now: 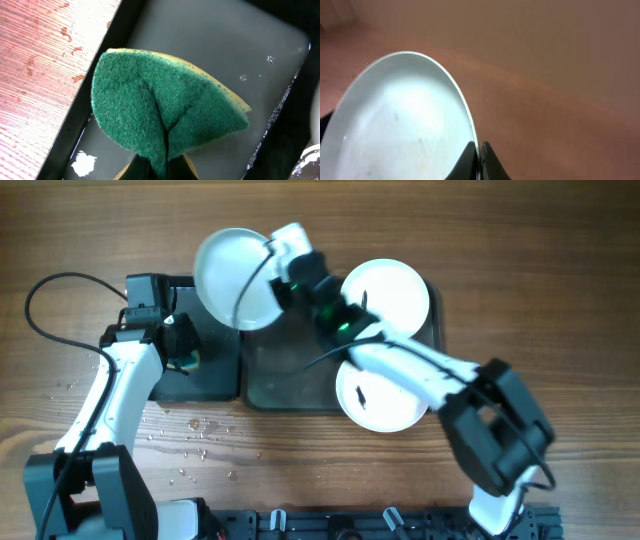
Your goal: Clean dirty plates on tray and stack at the side
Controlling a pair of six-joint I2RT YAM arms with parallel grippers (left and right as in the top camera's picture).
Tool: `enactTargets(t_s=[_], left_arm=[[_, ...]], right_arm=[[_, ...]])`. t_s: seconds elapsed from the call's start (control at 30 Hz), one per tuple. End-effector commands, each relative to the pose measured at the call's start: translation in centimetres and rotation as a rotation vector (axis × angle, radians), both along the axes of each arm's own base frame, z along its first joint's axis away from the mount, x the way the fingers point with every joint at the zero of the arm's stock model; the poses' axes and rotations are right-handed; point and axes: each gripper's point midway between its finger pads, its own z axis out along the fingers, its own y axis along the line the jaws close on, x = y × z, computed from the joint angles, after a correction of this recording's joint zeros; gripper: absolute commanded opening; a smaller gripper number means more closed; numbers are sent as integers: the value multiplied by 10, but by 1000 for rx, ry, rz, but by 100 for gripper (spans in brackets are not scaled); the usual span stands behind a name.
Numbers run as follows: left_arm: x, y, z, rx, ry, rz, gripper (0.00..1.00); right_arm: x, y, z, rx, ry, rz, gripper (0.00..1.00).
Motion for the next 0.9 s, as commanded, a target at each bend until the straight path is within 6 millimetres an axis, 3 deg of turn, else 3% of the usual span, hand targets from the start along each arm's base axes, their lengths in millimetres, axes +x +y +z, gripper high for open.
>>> enactTargets(t_s=[0.0, 0.23, 0.33, 0.87], left_arm=[[0, 0, -1, -9, -3, 8, 4], [0, -4, -1, -32, -6, -2, 4], [0, -4, -1, -32, -6, -2, 4], [0, -4, -1, -32, -5, -2, 4]], right_arm=[[-3, -29, 48, 295, 186, 27, 4], [2, -116, -9, 231, 460, -123, 4], [-4, -133, -30, 195, 539, -165, 4], [-25, -95, -123, 155, 749, -109, 4]])
